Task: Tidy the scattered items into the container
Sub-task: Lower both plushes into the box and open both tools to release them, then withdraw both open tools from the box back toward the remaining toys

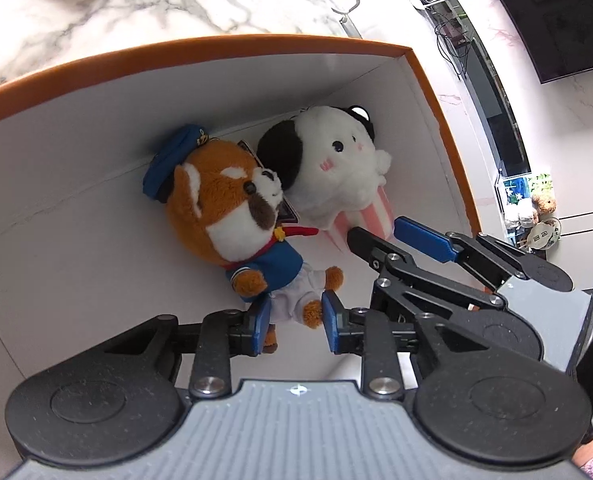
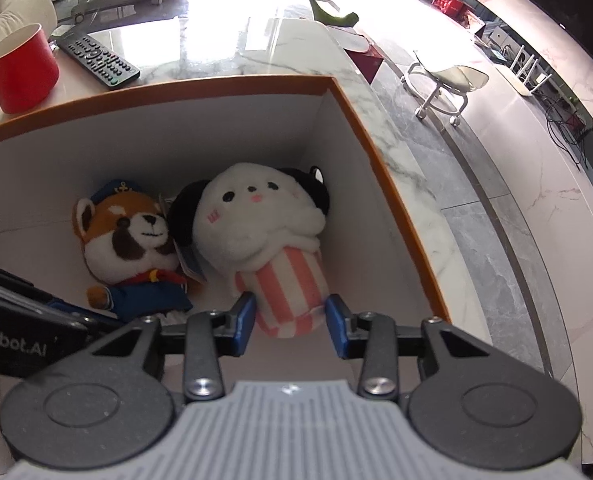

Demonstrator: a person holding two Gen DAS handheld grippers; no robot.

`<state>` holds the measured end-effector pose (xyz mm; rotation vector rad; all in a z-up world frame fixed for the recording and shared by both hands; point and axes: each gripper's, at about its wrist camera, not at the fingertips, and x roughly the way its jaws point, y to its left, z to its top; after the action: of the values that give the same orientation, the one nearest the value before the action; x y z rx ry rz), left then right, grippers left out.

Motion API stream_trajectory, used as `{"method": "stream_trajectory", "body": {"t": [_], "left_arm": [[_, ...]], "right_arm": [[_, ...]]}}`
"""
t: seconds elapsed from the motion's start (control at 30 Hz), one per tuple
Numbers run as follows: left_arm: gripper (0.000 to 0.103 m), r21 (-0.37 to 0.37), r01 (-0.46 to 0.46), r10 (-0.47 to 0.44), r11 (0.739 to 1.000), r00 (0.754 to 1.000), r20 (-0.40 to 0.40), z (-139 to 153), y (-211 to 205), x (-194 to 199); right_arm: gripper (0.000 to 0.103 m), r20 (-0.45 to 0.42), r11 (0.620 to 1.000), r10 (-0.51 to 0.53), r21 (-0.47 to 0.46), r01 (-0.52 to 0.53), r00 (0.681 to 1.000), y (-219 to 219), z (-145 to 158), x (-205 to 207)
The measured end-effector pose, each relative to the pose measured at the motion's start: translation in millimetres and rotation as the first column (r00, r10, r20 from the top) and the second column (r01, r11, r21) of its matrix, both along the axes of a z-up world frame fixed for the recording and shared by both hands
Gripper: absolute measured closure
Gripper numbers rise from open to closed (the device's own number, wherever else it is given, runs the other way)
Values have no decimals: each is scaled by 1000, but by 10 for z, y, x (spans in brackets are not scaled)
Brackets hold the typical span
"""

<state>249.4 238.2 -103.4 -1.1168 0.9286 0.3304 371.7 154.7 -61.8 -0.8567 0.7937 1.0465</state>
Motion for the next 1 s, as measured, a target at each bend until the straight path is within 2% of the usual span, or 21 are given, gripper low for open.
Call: {"method": "stream_trajectory", "body": {"t": [0.07,0.13,0.2,0.27,0.47,0.57,0.77,1.0], "left_arm": [[70,24,9,-9,1000,1000,2,87,-19,-43],[60,60,15,-15,998,1000,-9,188,-58,-90],[44,87,19,-18,996,1000,-13,297,-94,-161],[38,102,30,-29,994,1000,-12,378,-112,-237],[38,150,87,-94,985,995,36,656,-236,-431],[38,210,112,-129,971,989,69,836,-351,-489],[38,340,155,-210,928,969,132,1230,-607,-652],[36,517,187,-328,835,924,195,1674,-1021,-892]], "right_arm": [[59,4,1000,-2,4,2,1000,-11,40,-29],[54,15,1000,-6,7,6,1000,-28,102,-63],[53,34,1000,-14,6,14,999,-47,176,-95],[53,52,1000,-22,4,22,998,-85,262,-127],[47,88,998,-53,51,49,995,-281,576,-295],[46,110,994,-78,79,70,991,-419,750,-396],[46,154,976,-179,155,155,972,-826,1146,-577],[46,178,918,-339,277,284,924,-1402,1570,-951]]}}
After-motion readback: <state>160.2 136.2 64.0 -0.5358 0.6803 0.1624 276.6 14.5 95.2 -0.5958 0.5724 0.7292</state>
